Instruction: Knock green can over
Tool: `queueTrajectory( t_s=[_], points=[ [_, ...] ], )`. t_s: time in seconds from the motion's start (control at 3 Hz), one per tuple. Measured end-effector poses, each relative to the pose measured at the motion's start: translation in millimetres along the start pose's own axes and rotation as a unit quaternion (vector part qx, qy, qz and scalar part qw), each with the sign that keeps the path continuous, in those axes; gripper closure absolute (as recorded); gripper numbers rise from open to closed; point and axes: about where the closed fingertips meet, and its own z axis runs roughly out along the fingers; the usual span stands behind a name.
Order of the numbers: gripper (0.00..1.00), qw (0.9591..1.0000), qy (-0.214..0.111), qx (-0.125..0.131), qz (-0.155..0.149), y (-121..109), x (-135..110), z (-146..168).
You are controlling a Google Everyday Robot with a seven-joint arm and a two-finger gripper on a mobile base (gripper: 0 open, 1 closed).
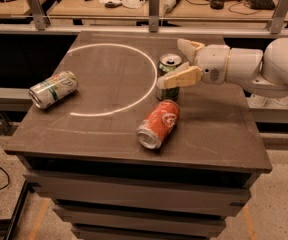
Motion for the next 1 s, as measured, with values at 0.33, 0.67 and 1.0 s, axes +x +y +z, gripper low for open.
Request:
queueTrajectory(
  t_s=[0.33,0.67,1.0],
  points=[
    [0.00,0.9996,-0.010,0.025,-0.004,-3.3,5.4,-11.6],
    [0.00,0.9994,-0.012,0.032,-0.006,-4.5,6.5,-15.3],
    [0.17,0.9995,-0.012,0.030,-0.007,-3.2,5.8,-13.1]
  ],
)
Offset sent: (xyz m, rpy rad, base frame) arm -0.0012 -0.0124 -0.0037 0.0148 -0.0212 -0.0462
